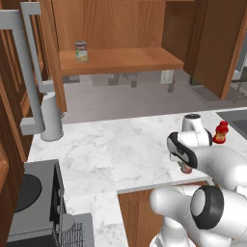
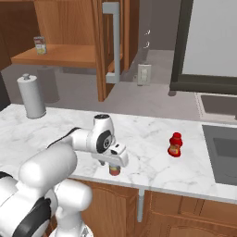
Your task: Restock the canned food cabinet by taking the new fresh canned food from the counter and placing it in the cabinet. Then, take the old canned food from the cabinet and place it on the counter.
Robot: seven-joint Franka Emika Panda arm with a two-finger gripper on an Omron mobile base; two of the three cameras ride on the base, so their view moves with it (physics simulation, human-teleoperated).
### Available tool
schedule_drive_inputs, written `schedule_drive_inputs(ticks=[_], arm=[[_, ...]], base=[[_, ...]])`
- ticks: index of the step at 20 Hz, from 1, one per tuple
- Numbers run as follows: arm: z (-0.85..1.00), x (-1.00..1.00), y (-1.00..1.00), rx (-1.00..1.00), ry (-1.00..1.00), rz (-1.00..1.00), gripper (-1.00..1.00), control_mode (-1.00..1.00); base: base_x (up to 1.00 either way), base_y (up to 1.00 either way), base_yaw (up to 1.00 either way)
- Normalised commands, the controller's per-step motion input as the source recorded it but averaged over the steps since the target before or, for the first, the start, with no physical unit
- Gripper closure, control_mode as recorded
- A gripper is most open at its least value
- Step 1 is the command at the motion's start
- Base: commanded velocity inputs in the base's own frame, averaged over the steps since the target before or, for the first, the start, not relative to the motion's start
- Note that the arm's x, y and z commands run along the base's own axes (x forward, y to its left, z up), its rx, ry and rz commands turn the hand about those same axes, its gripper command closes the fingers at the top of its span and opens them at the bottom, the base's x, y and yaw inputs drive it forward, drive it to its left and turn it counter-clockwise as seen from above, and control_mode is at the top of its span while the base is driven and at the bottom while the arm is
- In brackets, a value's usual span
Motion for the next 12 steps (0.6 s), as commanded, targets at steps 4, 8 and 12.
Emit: schedule_drive_inputs(ticks=[4,8,12], arm=[[-0.2,0.12,-0.06,0.02,-0.04,0.0,-1.0,-1.0],[-0.13,0.16,0.0,0.0,-0.07,0.0,-1.0,-1.0],[-0.15,0.16,0.0,0.0,-0.08,0.0,-1.0,-1.0]], base=[[0.0,0.0,0.0],[0.0,0.0,0.0],[0.0,0.0,0.0]])
